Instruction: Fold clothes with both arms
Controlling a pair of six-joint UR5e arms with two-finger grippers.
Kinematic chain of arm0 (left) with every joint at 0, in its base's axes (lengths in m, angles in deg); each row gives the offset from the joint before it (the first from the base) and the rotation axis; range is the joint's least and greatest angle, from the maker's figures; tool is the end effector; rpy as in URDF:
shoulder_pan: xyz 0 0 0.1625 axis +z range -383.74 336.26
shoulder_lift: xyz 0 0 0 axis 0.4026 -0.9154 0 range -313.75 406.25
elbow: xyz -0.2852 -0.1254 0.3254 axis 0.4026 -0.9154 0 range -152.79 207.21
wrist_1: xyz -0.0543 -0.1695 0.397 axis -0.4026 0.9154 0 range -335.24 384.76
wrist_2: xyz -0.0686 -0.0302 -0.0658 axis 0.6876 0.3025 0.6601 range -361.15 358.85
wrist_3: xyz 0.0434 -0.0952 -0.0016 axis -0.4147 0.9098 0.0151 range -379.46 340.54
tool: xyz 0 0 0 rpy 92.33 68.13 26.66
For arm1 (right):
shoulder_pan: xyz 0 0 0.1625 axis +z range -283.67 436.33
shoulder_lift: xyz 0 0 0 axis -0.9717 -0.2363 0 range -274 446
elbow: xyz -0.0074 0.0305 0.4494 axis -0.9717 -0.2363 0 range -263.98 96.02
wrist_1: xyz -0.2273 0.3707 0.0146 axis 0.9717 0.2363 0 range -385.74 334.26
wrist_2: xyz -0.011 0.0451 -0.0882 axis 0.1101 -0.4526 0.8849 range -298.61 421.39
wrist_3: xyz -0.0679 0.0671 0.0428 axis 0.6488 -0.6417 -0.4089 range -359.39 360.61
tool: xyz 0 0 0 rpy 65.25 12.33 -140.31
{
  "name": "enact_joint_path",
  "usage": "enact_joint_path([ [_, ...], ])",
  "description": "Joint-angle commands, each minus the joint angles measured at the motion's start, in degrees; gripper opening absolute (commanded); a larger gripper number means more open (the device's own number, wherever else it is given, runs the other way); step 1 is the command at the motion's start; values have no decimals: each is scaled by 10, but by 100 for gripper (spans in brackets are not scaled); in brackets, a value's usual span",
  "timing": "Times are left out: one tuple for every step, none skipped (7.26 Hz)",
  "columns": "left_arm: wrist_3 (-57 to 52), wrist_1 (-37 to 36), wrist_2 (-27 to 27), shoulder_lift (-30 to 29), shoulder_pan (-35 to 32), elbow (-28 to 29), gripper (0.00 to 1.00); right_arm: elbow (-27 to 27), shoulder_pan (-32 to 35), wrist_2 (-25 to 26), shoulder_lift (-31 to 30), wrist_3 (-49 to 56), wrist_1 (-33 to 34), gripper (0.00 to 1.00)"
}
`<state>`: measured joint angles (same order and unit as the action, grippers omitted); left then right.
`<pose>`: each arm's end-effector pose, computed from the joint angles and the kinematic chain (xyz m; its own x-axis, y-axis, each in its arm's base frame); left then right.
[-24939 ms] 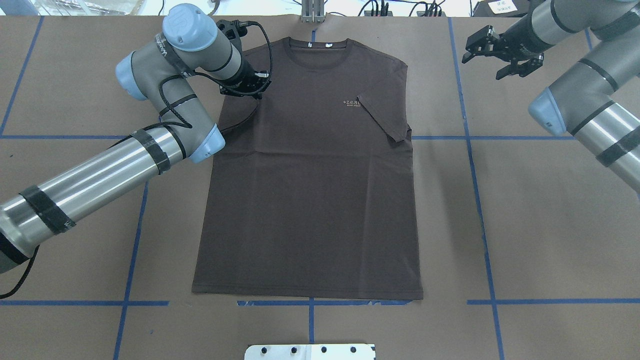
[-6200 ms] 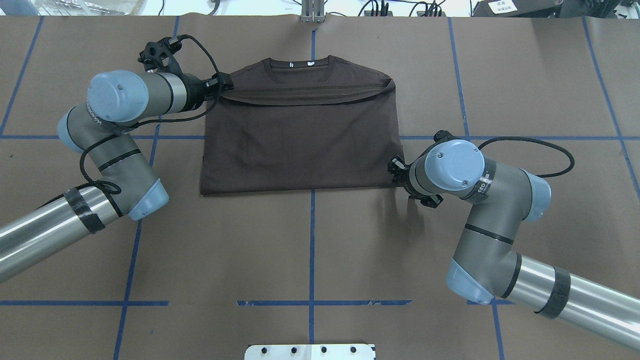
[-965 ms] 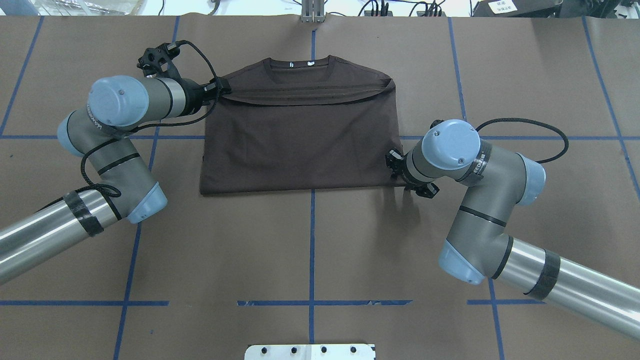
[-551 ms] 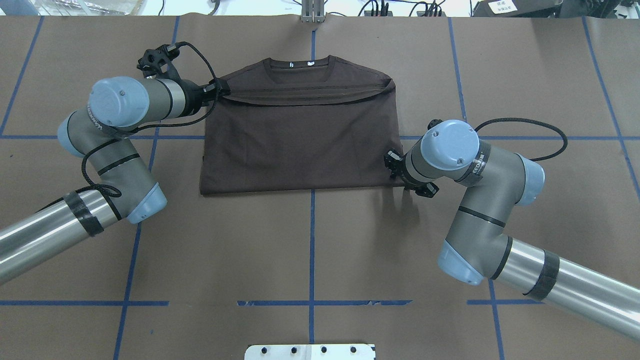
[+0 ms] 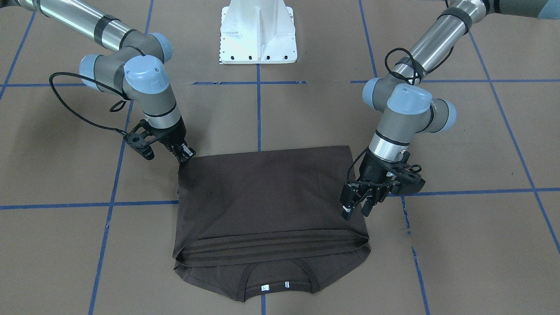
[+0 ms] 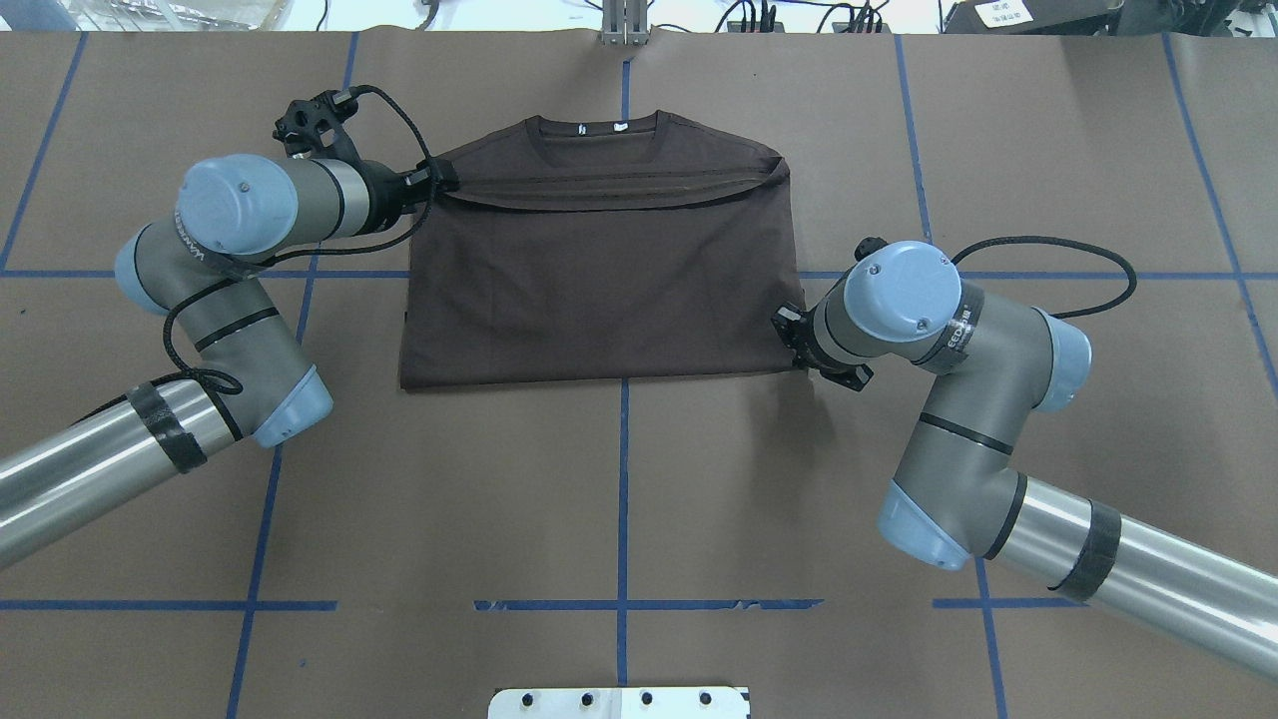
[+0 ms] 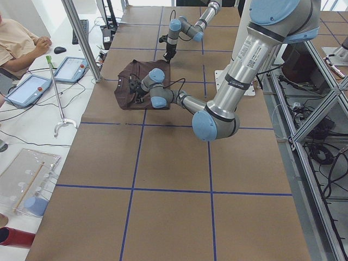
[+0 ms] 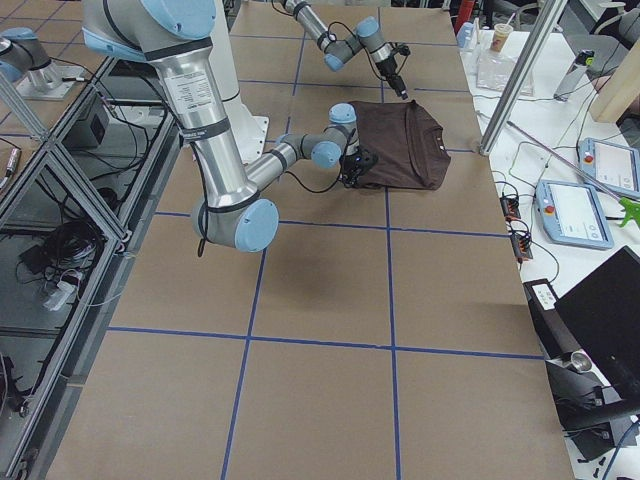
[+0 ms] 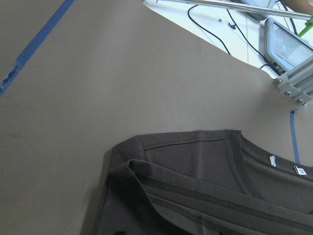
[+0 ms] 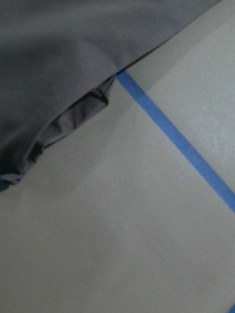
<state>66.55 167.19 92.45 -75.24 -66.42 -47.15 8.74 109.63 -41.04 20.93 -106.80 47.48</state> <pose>0.4784 -0.6135 0.3796 0.3155 -0.1966 -0.9283 0.6133 0.7888 0.0414 -0.5238 -0.4766 0.3820 0.4467 0.6431 0.6220 -0.5699 0.7405 -0.3562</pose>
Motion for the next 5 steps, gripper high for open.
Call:
enact_joint_path([
  [0,0,0,6,0,-1,71,20,17,-19,-4,26,1,0],
  [1,0,-1,6,1,-1,71,81,37,-55,-18,27,36,0],
  [11,1,0,6,2,-1,71,130,34,-53,-39,26,66,0],
  [12,1,0,6,2,-3,71,157,34,-51,-41,20,90,0],
  [13,3,1,5,2,-7,71,213,14,-51,-53,19,146,0],
])
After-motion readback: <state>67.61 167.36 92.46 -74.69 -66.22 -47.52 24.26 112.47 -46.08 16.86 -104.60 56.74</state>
